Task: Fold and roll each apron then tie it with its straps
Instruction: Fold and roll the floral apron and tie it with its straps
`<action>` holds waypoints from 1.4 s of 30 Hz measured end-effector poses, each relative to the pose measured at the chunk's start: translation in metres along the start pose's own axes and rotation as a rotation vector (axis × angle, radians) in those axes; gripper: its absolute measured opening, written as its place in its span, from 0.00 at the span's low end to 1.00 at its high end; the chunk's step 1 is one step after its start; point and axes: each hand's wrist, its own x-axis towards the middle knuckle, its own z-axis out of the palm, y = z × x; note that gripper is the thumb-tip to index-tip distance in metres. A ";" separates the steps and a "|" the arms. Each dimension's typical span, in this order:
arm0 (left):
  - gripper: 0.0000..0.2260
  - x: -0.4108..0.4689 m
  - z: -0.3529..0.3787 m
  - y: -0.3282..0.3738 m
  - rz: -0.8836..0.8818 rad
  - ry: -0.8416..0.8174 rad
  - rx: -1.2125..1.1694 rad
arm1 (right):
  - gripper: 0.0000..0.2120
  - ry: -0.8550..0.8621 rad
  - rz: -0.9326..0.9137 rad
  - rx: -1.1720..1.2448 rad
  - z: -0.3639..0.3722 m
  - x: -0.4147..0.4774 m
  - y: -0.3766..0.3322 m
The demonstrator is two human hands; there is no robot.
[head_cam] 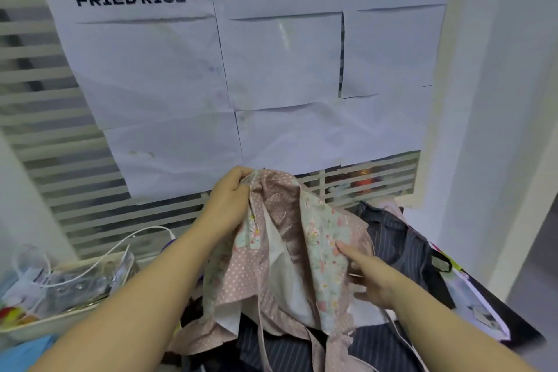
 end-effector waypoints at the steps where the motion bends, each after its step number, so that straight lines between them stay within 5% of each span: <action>1: 0.11 0.000 -0.004 0.000 -0.015 0.009 -0.039 | 0.31 -0.019 -0.029 0.082 0.007 -0.001 -0.003; 4: 0.13 0.001 -0.021 -0.002 -0.062 0.084 -0.107 | 0.14 0.115 -0.282 0.192 0.016 -0.005 -0.042; 10: 0.13 0.004 -0.052 0.007 0.055 -0.093 0.241 | 0.05 0.367 -0.801 -0.045 0.020 -0.057 -0.173; 13: 0.17 0.020 -0.063 0.016 0.226 -0.063 0.607 | 0.09 0.378 -0.885 -0.055 0.025 -0.089 -0.218; 16: 0.27 0.037 -0.077 0.020 0.297 0.033 0.592 | 0.12 0.323 -0.924 -0.089 0.025 -0.118 -0.242; 19: 0.21 0.045 -0.086 0.021 0.276 0.177 0.568 | 0.08 0.265 -0.915 -0.131 0.020 -0.133 -0.250; 22: 0.04 0.044 -0.090 0.017 0.200 0.255 0.680 | 0.07 0.243 -0.874 -0.119 0.017 -0.132 -0.249; 27: 0.11 0.035 -0.089 0.003 0.130 0.303 0.910 | 0.13 0.267 -0.801 -0.206 0.011 -0.116 -0.239; 32: 0.08 0.033 -0.084 -0.034 -0.099 0.211 0.742 | 0.05 0.106 -0.685 -0.161 0.015 -0.105 -0.199; 35: 0.10 0.018 -0.073 -0.055 -0.245 0.251 0.466 | 0.12 0.011 -0.543 0.023 0.014 -0.090 -0.162; 38: 0.21 0.000 -0.060 -0.082 -0.383 0.306 0.233 | 0.15 0.062 -0.395 0.087 0.008 -0.065 -0.122; 42: 0.19 -0.037 -0.038 -0.093 -0.426 0.429 0.047 | 0.13 0.134 -0.231 0.118 0.005 -0.045 -0.080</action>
